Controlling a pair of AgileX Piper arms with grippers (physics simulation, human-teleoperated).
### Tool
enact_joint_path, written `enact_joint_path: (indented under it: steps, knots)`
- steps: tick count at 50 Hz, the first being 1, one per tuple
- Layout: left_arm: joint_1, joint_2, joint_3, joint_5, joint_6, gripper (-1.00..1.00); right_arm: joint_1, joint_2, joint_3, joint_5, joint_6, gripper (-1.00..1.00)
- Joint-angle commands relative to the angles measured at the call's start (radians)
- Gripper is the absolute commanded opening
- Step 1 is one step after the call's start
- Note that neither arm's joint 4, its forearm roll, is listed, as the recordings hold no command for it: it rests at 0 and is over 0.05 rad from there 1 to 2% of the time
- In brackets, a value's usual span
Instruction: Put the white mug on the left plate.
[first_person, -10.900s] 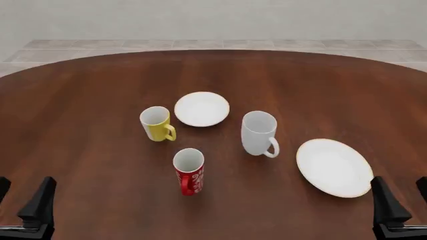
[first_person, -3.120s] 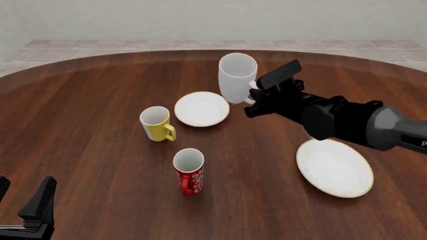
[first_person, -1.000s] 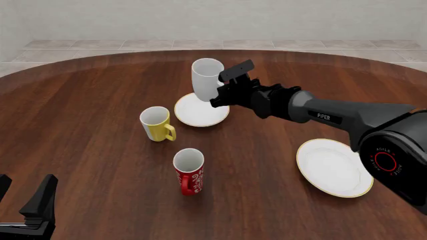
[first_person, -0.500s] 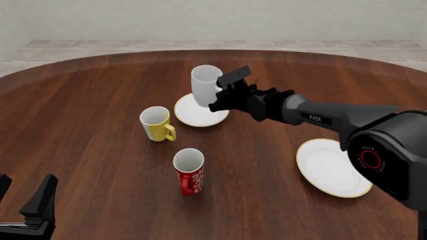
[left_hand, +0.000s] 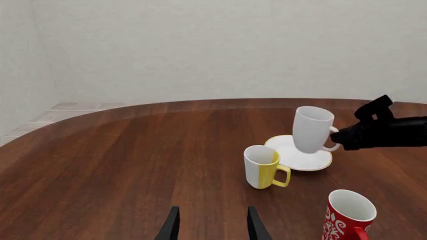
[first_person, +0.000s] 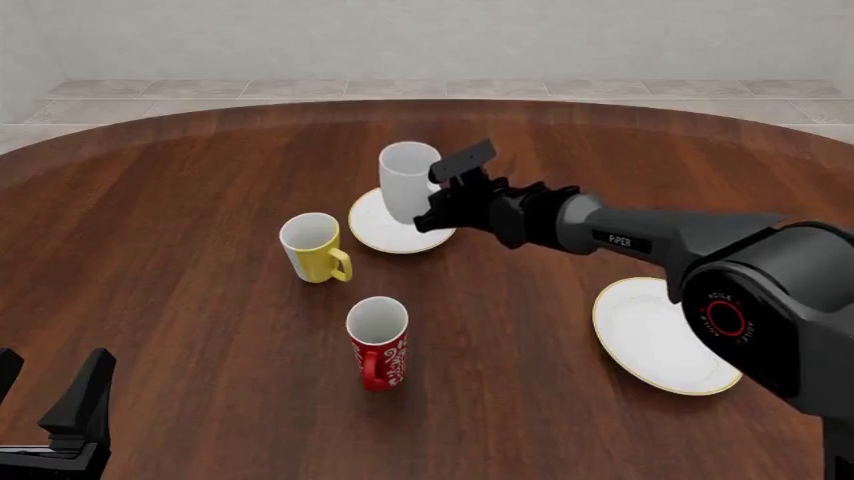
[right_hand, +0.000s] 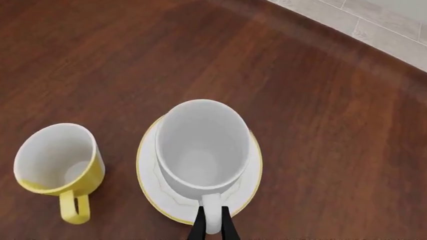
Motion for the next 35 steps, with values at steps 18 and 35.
enact_joint_path:
  steps: [18,35]
  knots:
    - [0.0,0.0,0.0,0.0,0.0,1.0,-0.002,0.019,0.002,-0.013,0.016,-1.0]
    - [0.0,0.0,0.0,0.0,0.0,1.0,-0.001,0.034,-0.005,-0.014,0.021,-1.0]
